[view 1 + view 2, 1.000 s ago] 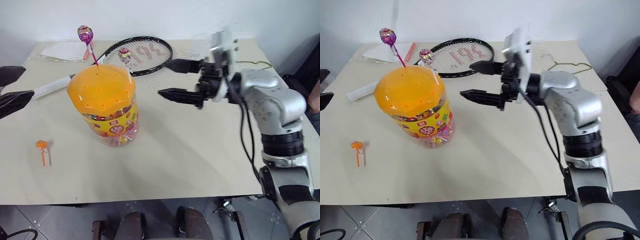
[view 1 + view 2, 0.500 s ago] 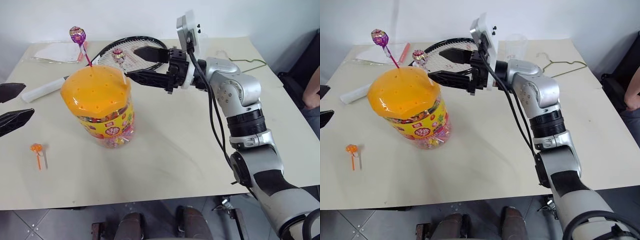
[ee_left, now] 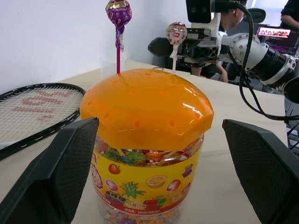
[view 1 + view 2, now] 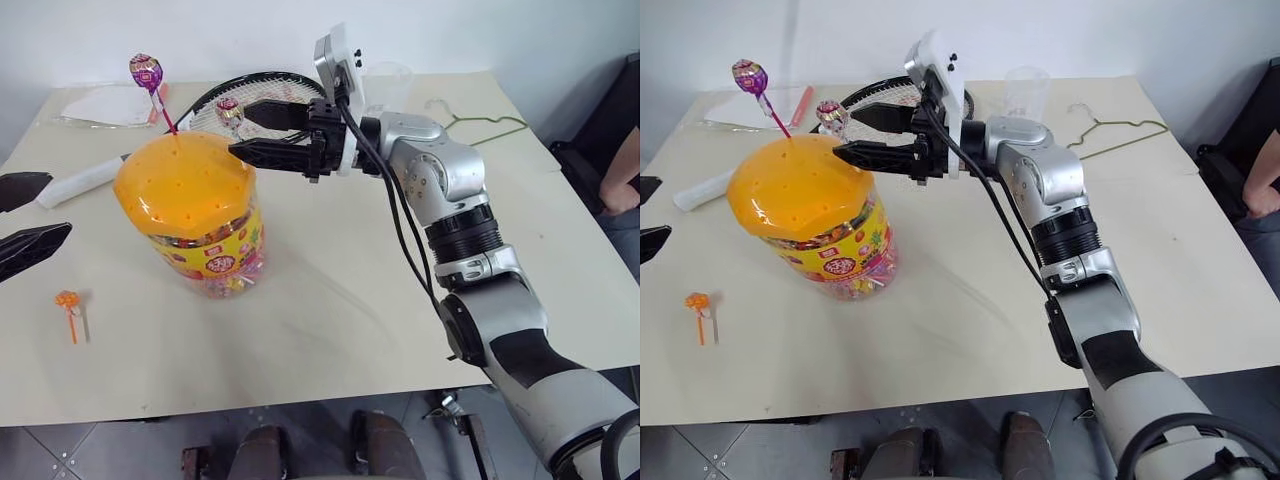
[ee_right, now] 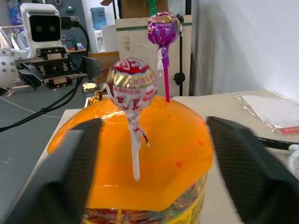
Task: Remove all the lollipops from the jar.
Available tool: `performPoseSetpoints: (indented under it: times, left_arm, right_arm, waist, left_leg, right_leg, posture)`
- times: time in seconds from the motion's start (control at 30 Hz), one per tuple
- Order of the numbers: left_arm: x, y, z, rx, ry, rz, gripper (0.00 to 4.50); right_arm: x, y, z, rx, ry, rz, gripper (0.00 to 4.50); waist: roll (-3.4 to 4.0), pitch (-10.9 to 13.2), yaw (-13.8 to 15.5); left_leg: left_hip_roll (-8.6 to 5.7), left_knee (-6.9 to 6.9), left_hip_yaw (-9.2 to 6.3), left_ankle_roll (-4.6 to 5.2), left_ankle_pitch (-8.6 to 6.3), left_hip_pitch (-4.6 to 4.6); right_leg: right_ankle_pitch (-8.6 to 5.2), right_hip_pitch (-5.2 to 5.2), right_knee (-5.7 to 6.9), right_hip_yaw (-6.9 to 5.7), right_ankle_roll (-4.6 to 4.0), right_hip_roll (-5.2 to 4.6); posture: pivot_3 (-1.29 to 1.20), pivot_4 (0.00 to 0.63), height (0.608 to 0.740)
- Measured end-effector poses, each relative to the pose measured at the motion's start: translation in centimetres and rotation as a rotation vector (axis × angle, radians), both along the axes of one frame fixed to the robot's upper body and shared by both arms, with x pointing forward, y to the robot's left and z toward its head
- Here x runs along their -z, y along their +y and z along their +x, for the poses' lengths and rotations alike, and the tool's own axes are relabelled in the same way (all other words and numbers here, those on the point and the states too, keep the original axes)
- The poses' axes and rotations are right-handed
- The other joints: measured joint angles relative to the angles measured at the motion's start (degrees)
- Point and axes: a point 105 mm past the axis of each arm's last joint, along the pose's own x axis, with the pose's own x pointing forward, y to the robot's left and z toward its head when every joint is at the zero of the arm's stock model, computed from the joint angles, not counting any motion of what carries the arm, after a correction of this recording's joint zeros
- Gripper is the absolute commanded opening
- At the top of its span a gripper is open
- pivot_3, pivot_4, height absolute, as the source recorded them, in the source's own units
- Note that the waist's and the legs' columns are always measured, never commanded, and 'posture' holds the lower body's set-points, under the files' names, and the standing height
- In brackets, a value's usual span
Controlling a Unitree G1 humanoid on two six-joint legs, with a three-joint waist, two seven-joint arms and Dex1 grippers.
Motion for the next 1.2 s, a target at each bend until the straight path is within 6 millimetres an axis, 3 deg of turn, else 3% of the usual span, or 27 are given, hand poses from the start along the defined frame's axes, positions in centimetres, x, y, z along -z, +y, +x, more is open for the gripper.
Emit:
performPoseSetpoints:
  times: [0.23,0.63,0.77,0.9,1.03,1.2]
  left_arm:
    - [0.0,0.4,0.0,0.004,-0.018,-0.011,4.50]
    - [0.0,0.6,0.6,0.026,-0.031,-0.033,4.50]
    - [0.2,0.6,0.8,0.041,-0.025,-0.036,4.50]
    - [0.5,0.8,0.8,0.049,-0.018,-0.051,4.50]
    - [0.8,0.9,0.5,0.070,-0.009,-0.046,4.50]
    - [1.3,1.2,-0.4,0.088,0.007,-0.034,4.50]
  right_arm:
    - [-1.0,0.1,-0.5,0.000,-0.026,0.007,0.04]
    - [-5.1,-0.8,-1.2,0.063,-0.097,0.104,0.01]
    - [-6.1,-3.2,-0.2,0.173,-0.097,0.105,0.01]
    - [-6.5,-6.8,0.5,0.323,-0.049,0.039,0.01]
    - [-3.4,-10.7,0.7,0.449,0.028,-0.097,0.01]
    - [3.7,-15.3,1.9,0.675,0.215,-0.310,0.01]
  waist:
    - [0.00,0.0,0.0]
    - [0.00,0.0,0.0]
    - [-0.01,0.0,0.2]
    - [-0.02,0.0,0.3]
    - [-0.05,0.0,0.3]
    - [-0.04,0.0,0.3]
  left_leg:
    - [0.00,-0.02,0.00,0.00,0.00,0.00]
    - [-0.01,-0.02,0.02,0.00,0.00,0.00]
    - [-0.01,-0.02,0.00,0.00,0.00,-0.01]
    - [-0.01,-0.04,0.01,0.00,0.00,-0.01]
    - [-0.02,-0.07,0.06,0.01,-0.01,-0.01]
    - [0.00,-0.14,0.19,0.00,0.00,0.01]
  right_leg:
    - [0.00,-0.01,0.00,0.00,0.00,0.00]
    - [0.00,-0.01,0.00,0.00,0.00,0.00]
    - [0.00,-0.02,0.00,0.01,0.00,0.00]
    - [0.00,-0.01,-0.01,0.00,0.00,0.00]
    - [0.00,-0.01,-0.06,0.00,0.00,0.00]
    - [0.00,-0.05,-0.12,-0.01,-0.01,0.00]
  posture:
    - [0.00,0.150,0.740]
    - [0.00,0.150,0.740]
    - [0.00,0.150,0.740]
    - [0.00,0.150,0.740]
    - [0.00,0.150,0.740]
    - [0.00,0.150,0.740]
